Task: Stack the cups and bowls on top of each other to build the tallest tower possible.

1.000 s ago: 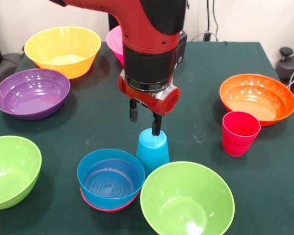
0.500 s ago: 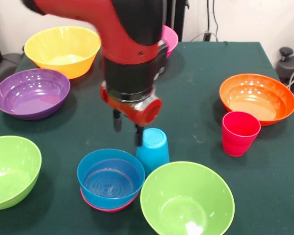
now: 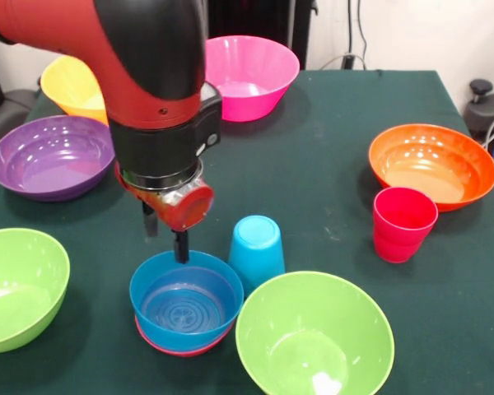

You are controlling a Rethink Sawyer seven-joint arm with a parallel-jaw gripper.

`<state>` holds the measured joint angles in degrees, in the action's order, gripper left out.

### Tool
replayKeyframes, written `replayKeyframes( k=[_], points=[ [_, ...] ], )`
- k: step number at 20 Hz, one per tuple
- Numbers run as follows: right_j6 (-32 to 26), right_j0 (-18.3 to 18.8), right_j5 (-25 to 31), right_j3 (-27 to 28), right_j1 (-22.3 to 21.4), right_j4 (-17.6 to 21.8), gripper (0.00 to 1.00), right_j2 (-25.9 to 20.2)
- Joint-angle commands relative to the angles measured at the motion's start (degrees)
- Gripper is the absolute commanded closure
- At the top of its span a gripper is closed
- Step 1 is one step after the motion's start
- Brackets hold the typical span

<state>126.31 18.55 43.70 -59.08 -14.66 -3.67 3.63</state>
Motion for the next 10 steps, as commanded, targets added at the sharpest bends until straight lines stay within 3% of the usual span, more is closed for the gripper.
replayKeyframes(
  k=[1, 7, 10],
  points=[
    [-8.4, 0.6, -0.3, -0.1, 2.8, 3.8, 0.00, -6.9],
    [-9.3, 0.7, -3.3, -2.8, 3.7, 5.2, 0.00, -7.2],
    [-9.9, 0.6, -2.5, -1.5, 5.0, 6.1, 0.00, -6.5]
  ],
)
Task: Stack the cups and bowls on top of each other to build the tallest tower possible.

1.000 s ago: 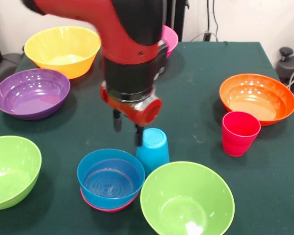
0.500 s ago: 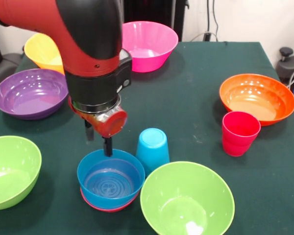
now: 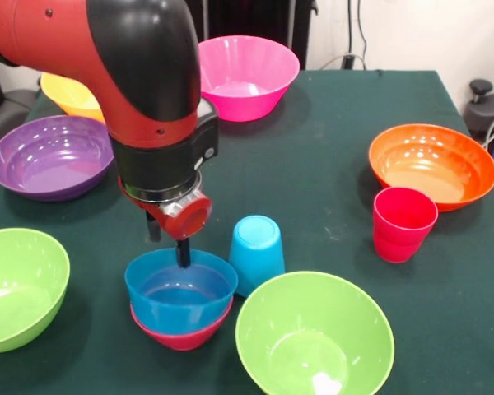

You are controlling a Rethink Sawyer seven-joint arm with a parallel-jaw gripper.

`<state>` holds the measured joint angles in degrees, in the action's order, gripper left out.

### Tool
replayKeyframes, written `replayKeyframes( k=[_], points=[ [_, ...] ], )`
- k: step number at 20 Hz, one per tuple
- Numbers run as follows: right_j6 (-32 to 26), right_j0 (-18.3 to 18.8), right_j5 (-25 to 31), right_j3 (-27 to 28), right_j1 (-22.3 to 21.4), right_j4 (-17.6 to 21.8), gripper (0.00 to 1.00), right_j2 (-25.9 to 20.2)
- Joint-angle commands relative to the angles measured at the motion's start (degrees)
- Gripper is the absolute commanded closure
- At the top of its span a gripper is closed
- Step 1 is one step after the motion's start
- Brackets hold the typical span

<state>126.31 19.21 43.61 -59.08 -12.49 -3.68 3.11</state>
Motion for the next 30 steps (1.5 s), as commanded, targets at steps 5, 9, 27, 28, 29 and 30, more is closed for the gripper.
replayKeyframes(
  k=[5, 9, 27, 28, 29, 30],
  points=[
    [-9.9, 0.5, -4.9, -3.1, 3.6, 7.4, 0.00, -5.5],
    [-10.2, 1.3, -6.2, -3.3, 4.0, 8.3, 0.00, -6.1],
    [-10.1, 3.9, -5.2, -1.7, 2.0, 8.4, 1.00, -11.5],
    [-10.1, 3.8, -4.9, -1.5, 2.1, 8.4, 1.00, -11.4],
    [-10.0, 3.8, -4.6, -1.3, 2.1, 8.4, 1.00, -11.4],
    [-10.3, 4.0, -4.0, 0.0, 2.6, 8.3, 1.00, -11.5]
  ],
)
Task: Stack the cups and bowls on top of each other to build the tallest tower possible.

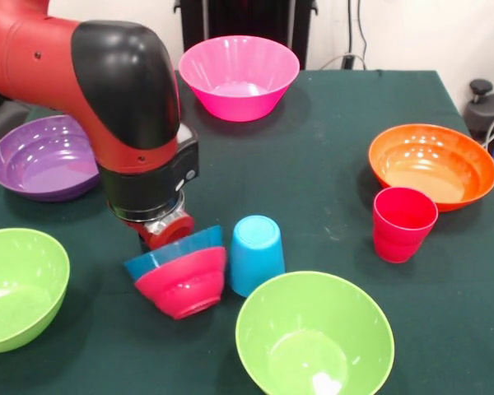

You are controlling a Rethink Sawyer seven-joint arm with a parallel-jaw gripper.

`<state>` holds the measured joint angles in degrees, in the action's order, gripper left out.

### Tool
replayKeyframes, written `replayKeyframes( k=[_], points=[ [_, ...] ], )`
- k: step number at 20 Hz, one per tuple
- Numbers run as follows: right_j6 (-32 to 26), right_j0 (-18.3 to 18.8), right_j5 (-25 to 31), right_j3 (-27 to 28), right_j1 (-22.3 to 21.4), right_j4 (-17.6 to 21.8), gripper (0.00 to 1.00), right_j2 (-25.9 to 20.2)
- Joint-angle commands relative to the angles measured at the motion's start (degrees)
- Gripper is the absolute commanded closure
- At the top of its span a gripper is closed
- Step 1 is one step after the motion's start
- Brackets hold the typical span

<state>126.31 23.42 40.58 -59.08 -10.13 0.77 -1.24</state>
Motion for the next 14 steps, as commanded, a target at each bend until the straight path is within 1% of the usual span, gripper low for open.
replayKeyframes(
  k=[1, 3, 4, 8, 14],
  points=[
    [-10.2, -0.2, -0.9, 0.3, 0.3, 3.8, 1.00, -7.3],
    [-10.2, -0.2, -0.3, 1.1, 0.6, 3.7, 1.00, -7.5],
    [-10.0, -0.1, -0.8, -0.2, 0.1, 3.8, 1.00, -7.6],
    [-10.0, -0.1, 0.5, -0.8, -0.5, 3.7, 1.00, -7.6],
    [-9.8, -0.4, 3.0, 0.6, -0.9, 3.4, 1.00, -7.2]
  ],
)
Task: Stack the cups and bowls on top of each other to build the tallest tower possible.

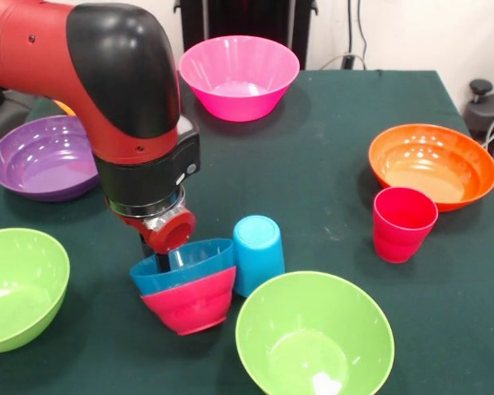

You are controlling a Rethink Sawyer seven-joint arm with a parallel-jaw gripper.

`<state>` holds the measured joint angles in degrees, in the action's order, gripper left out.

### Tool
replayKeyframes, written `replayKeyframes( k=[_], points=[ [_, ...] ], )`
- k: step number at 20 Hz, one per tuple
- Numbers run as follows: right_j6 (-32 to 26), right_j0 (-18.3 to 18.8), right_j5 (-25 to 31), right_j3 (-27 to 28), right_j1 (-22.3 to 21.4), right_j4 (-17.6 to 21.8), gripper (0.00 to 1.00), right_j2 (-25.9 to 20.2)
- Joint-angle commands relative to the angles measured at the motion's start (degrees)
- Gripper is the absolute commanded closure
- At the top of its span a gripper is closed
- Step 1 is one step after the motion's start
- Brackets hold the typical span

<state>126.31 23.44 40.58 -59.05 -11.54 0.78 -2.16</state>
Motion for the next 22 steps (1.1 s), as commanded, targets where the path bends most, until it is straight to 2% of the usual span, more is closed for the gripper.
replayKeyframes(
  k=[1, 5, 15, 22],
  points=[
    [-9.7, -0.5, 3.1, 0.5, 0.5, 3.5, 1.00, -6.2],
    [-9.5, -0.7, 3.1, -1.1, -1.0, 3.7, 1.00, -5.9],
    [-10.9, 0.1, 6.4, -0.4, -3.5, 2.4, 1.00, -8.1],
    [-10.8, 0.3, 6.5, 0.6, -3.5, 3.0, 1.00, -8.7]
  ],
)
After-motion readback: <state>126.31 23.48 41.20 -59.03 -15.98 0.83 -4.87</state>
